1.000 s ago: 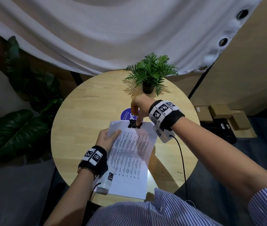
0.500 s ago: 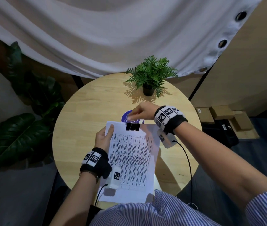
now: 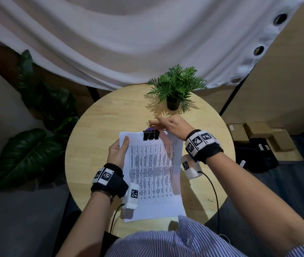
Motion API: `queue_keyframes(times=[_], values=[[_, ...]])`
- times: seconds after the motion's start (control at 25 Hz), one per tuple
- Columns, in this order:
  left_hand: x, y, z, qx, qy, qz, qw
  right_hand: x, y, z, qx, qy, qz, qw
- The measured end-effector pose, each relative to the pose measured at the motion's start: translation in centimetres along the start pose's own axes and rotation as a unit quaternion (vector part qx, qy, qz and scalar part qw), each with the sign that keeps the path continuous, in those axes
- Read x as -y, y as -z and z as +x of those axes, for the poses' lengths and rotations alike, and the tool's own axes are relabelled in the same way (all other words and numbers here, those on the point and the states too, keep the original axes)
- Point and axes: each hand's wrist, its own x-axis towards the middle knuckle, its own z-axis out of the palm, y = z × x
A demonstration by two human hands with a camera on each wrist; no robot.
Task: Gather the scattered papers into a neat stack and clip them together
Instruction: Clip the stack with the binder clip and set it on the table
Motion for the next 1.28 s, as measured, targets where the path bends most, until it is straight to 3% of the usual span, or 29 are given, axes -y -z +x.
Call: queue_keyframes(times=[0.08,0.24,0.4,0.56,0.84,0.96,1.08,1.2,1.28], values=[[-0.7,0.0,-0.3,0.023,-0.006,0.004,1.0,0.3,0.2,-0.5,-0.034,0.039,-0.007,0.999],[-2.2,-0.7,-1.1,0.047,-0.029,0.011,0.998,0.5,0.2,-1.8,-0.037,0.072,-0.064,0.995],[-2.6,-1.4,-1.5,0.053,-0.044,-0.001,0.998,0.1,-0.5,-2.4,-0.037,0.131,-0.284,0.949],[-2.7,-1.6,-1.6,0.051,-0.054,-0.002,0.997,0.3,-0.6,-2.2,-0.026,0.126,-0.394,0.91],[-1.4,-0.9,-1.1,0.032,-0.018,0.041,0.998,1.5,-0.4,-1.9,0.015,0.066,-0.249,0.966],[1.9,0.3,-2.0,0.043,0.045,0.086,0.994,2.2,1.9,-1.2,-0.052,0.049,-0.192,0.979],[3.6,1.0,-1.9,0.011,0.063,0.074,0.995,1.1,5.4,-0.8,-0.11,-0.023,-0.213,0.971],[3.0,0.6,-1.3,0.0,0.075,0.053,0.996,-2.0,6.8,-2.2,-0.117,-0.108,-0.013,0.987],[2.5,-0.6,-1.0,-0.011,0.088,0.062,0.994,-5.0,4.8,-3.7,-0.085,-0.147,0.13,0.977]])
